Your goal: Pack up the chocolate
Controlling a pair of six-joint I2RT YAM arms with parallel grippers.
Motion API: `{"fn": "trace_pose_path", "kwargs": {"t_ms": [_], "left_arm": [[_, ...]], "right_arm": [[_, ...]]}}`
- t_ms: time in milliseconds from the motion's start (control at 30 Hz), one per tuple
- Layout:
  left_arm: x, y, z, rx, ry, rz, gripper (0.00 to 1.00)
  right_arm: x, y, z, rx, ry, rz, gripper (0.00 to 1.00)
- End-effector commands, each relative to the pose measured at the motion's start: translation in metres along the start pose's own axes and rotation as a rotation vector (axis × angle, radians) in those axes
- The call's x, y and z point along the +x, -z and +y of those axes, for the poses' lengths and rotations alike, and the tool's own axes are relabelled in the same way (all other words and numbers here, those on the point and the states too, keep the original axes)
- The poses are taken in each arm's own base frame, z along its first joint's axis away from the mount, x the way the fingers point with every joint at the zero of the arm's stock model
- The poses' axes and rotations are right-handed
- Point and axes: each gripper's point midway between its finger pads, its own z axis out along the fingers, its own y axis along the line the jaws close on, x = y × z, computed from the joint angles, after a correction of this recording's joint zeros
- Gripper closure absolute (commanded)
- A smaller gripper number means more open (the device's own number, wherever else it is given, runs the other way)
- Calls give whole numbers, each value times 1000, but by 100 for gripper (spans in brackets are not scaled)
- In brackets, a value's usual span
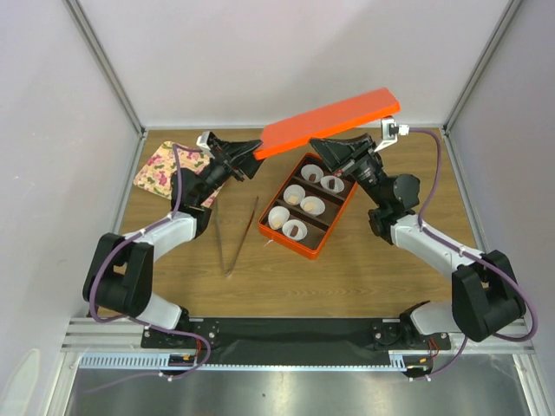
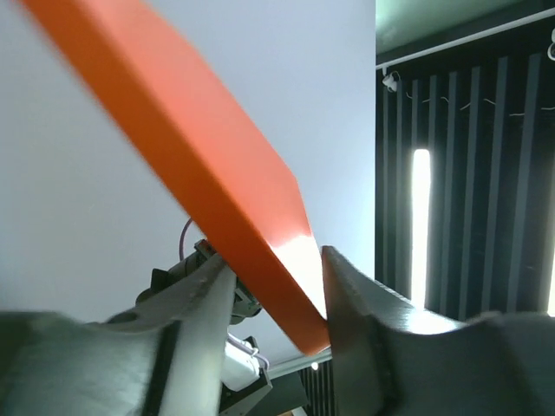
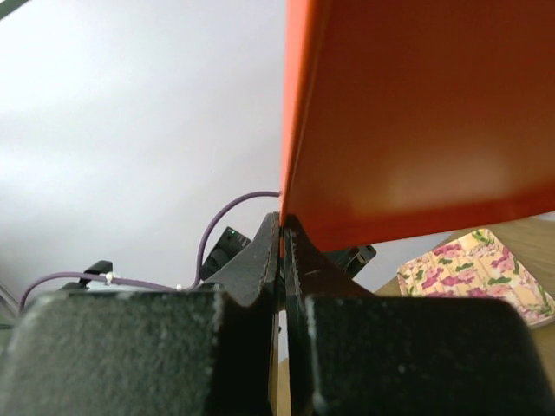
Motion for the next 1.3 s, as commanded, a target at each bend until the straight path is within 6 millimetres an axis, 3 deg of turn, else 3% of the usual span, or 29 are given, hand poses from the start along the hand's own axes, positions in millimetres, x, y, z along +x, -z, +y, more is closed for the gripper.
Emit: {"fn": "trace_pose_path", "kwargs": {"t_ms": [0, 233, 300, 367, 433, 467, 567, 600, 633, 667, 700, 900, 1167, 1267], "left_arm": [[37, 9, -84, 268, 107, 163, 55], [39, 5, -87, 292, 56, 179, 87], [38, 4, -88, 307, 20, 175, 100], [37, 3, -88, 312, -3, 163, 100], [35, 0, -85, 305, -35, 147, 100], [33, 0, -83, 301, -41, 137, 100], [30, -3, -81, 307, -61, 111, 100], [29, -4, -81, 310, -67, 106, 100], [29, -5, -81, 311, -74, 106, 100], [28, -7, -79, 303, -86, 100, 100], [28, -7, -78, 300, -94, 100, 100], [31, -10, -59, 255, -144, 88, 100], [31, -7, -38, 200, -226, 49, 100], [31, -5, -39, 213, -243, 40, 100]], "right_arm": [[4, 9, 21, -75, 42, 63, 100], [6, 21, -2, 50, 51, 105, 98], [9, 27, -18, 145, 40, 117, 82], [9, 32, -23, 205, 41, 125, 68], [7, 35, -25, 238, 59, 126, 61], [8, 40, -26, 271, 54, 140, 51], [7, 52, -32, 355, 64, 150, 40], [5, 58, -33, 393, 71, 144, 31], [3, 59, -36, 408, 74, 133, 30], [3, 65, -38, 442, 62, 131, 13], [0, 70, -44, 487, 58, 105, 3], [2, 90, -72, 664, -107, 8, 0], [-3, 86, -76, 646, -190, -69, 1], [-5, 86, -77, 651, -197, -80, 1]]}}
